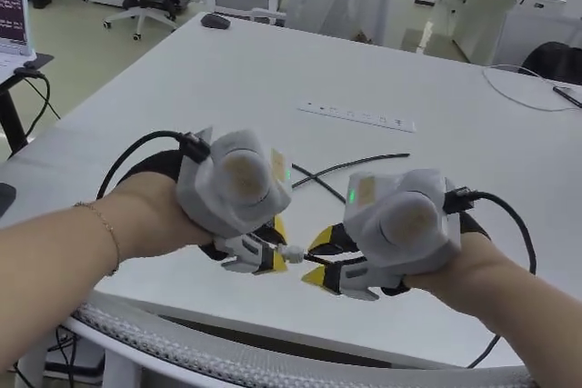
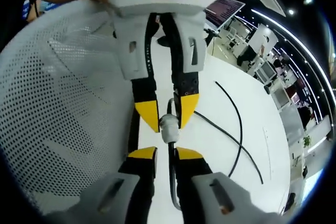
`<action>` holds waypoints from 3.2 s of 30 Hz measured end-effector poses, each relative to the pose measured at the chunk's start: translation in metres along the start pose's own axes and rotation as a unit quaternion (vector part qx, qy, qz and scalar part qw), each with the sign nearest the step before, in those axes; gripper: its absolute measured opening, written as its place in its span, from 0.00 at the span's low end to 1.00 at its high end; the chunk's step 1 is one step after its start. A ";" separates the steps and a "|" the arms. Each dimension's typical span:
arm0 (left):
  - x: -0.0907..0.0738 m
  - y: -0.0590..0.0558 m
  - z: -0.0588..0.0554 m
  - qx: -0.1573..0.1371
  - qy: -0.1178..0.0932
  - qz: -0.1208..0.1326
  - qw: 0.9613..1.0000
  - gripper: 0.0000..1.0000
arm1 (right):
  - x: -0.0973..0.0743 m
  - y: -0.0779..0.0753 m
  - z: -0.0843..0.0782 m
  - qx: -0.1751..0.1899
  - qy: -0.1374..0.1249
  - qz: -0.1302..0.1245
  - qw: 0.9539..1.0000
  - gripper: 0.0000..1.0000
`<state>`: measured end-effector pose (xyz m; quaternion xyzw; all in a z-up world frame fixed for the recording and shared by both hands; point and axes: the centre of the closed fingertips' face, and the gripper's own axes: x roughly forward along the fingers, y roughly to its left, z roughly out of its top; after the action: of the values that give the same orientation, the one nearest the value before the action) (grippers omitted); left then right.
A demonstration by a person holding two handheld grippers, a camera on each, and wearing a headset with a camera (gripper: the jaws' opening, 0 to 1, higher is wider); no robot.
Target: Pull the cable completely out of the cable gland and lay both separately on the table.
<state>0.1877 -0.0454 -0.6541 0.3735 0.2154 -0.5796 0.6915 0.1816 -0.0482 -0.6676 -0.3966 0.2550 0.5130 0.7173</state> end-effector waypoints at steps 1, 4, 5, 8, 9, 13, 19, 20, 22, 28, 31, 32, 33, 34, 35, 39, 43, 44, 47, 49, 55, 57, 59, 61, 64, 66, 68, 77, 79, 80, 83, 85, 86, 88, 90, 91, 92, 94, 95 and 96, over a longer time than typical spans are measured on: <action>0.001 -0.002 -0.001 0.003 0.001 -0.001 1.000 0.17 | -0.001 -0.005 -0.003 0.001 0.006 -0.013 1.000 0.08; 0.002 0.003 -0.008 0.016 0.023 0.008 1.000 0.16 | -0.002 -0.008 -0.009 0.038 0.009 -0.010 0.999 0.04; 0.002 0.005 -0.010 0.014 0.026 0.012 0.999 0.16 | -0.002 -0.011 -0.014 0.033 0.019 -0.018 0.999 0.04; -0.001 0.014 -0.022 0.007 0.052 0.034 0.998 0.16 | -0.005 -0.019 -0.034 0.048 0.057 -0.039 0.996 0.04; -0.001 0.016 -0.025 0.011 0.060 0.039 0.997 0.16 | -0.005 -0.020 -0.040 0.060 0.070 -0.044 0.995 0.04; -0.001 0.017 -0.024 0.008 0.061 0.040 0.997 0.16 | -0.013 -0.030 -0.081 0.090 0.155 -0.070 0.981 0.05; -0.002 0.020 -0.033 0.013 0.083 0.050 0.995 0.16 | -0.037 -0.039 -0.130 0.153 0.245 -0.109 0.951 0.06; -0.003 0.022 -0.034 0.011 0.085 0.053 0.995 0.16 | -0.038 -0.041 -0.132 0.156 0.247 -0.112 0.950 0.06; -0.003 0.023 -0.032 0.011 0.082 0.056 0.995 0.16 | -0.038 -0.039 -0.132 0.160 0.252 -0.109 0.948 0.08; 0.000 0.016 -0.023 0.031 0.065 0.044 0.996 0.17 | -0.009 -0.026 -0.046 0.149 0.063 -0.055 0.985 0.27; 0.001 0.013 -0.016 0.039 0.051 0.039 0.997 0.17 | -0.007 -0.021 -0.009 0.122 -0.005 -0.034 0.992 0.24; 0.001 0.012 -0.013 0.042 0.046 0.038 0.997 0.17 | -0.006 -0.019 -0.005 0.110 -0.011 -0.031 0.993 0.24; 0.001 0.010 -0.010 0.043 0.040 0.037 0.998 0.17 | -0.005 -0.017 -0.001 0.091 -0.014 -0.029 0.995 0.23; 0.001 0.008 -0.008 0.043 0.035 0.034 0.998 0.17 | -0.005 -0.015 0.001 0.078 -0.015 -0.026 0.997 0.21; 0.001 0.006 -0.005 0.047 0.026 0.030 0.998 0.17 | -0.005 -0.012 0.003 0.059 -0.019 -0.019 0.998 0.14; 0.001 0.008 -0.005 0.040 0.025 0.031 0.998 0.16 | -0.003 -0.009 -0.002 0.071 -0.010 -0.013 0.997 0.04; 0.002 0.012 -0.016 0.052 0.055 0.041 0.996 0.16 | -0.004 -0.012 -0.025 0.080 0.039 -0.021 0.996 0.04; 0.002 0.012 -0.017 0.047 0.056 0.040 0.997 0.16 | -0.004 -0.014 -0.037 0.085 0.062 -0.029 0.994 0.04; 0.002 0.012 -0.017 0.040 0.056 0.040 0.997 0.16 | -0.009 -0.021 -0.064 0.101 0.120 -0.048 0.986 0.05; 0.001 0.012 -0.020 0.038 0.063 0.040 0.996 0.16 | -0.016 -0.025 -0.089 0.106 0.172 -0.063 0.977 0.06; 0.001 0.013 -0.018 0.038 0.059 0.041 0.997 0.16 | -0.027 -0.027 -0.119 0.157 0.224 -0.075 0.959 0.09; 0.001 0.014 -0.020 0.043 0.064 0.045 0.996 0.16 | -0.022 -0.027 -0.108 0.132 0.206 -0.068 0.967 0.14; 0.001 0.014 -0.021 0.044 0.066 0.045 0.996 0.16 | -0.015 -0.027 -0.081 0.102 0.154 -0.066 0.981 0.20; 0.000 0.014 -0.019 0.044 0.063 0.045 0.996 0.17 | -0.007 -0.023 -0.055 0.049 0.109 -0.048 0.992 0.20; 0.001 0.011 -0.014 0.051 0.052 0.041 0.997 0.17 | -0.001 -0.010 -0.010 0.050 0.009 -0.013 0.999 0.22; 0.002 0.009 -0.012 0.059 0.049 0.037 0.996 0.17 | -0.001 -0.008 0.000 0.046 -0.011 -0.008 0.999 0.19; 0.003 0.006 -0.009 0.065 0.043 0.031 0.996 0.17 | -0.002 -0.007 -0.004 0.031 -0.002 -0.013 0.999 0.11; 0.002 0.015 -0.020 0.052 0.065 0.043 0.996 0.17 | -0.004 -0.024 -0.062 0.031 0.130 -0.054 0.990 0.04; 0.002 0.015 -0.020 0.051 0.065 0.045 0.996 0.17 | -0.010 -0.027 -0.086 0.050 0.182 -0.061 0.980 0.04; 0.002 0.014 -0.020 0.052 0.065 0.044 0.996 0.17 | -0.012 -0.027 -0.094 0.058 0.196 -0.061 0.977 0.04; 0.003 0.013 -0.019 0.057 0.065 0.043 0.995 0.17 | -0.017 -0.025 -0.109 0.099 0.216 -0.060 0.969 0.05; 0.003 0.012 -0.018 0.055 0.064 0.042 0.996 0.17 | -0.016 -0.025 -0.108 0.101 0.213 -0.059 0.970 0.08; 0.002 0.012 -0.019 0.055 0.064 0.042 0.996 0.16 | -0.016 -0.025 -0.106 0.093 0.213 -0.064 0.970 0.13; 0.003 0.012 -0.020 0.057 0.067 0.041 0.995 0.16 | -0.011 -0.024 -0.094 0.083 0.189 -0.060 0.977 0.26; 0.002 0.012 -0.020 0.057 0.066 0.041 0.995 0.16 | -0.004 -0.020 -0.068 0.069 0.132 -0.044 0.988 0.25; 0.002 0.012 -0.019 0.057 0.064 0.043 0.995 0.17 | -0.002 -0.018 -0.057 0.063 0.109 -0.037 0.991 0.25; 0.002 0.013 -0.018 0.057 0.062 0.044 0.995 0.17 | -0.001 -0.017 -0.047 0.062 0.087 -0.033 0.994 0.27; 0.001 0.014 -0.015 0.056 0.056 0.046 0.996 0.17 | 0.000 -0.011 -0.021 0.049 0.029 -0.019 0.998 0.27; 0.001 0.013 -0.014 0.058 0.052 0.045 0.996 0.17 | 0.000 -0.010 -0.012 0.051 0.011 -0.014 0.999 0.24; 0.001 0.012 -0.012 0.061 0.049 0.044 0.996 0.17 | -0.001 -0.007 -0.006 0.053 -0.004 -0.007 0.999 0.21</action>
<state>0.2014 -0.0356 -0.6590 0.4523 0.1965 -0.5413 0.6810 0.1886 -0.0548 -0.6680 -0.3581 0.2761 0.4949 0.7420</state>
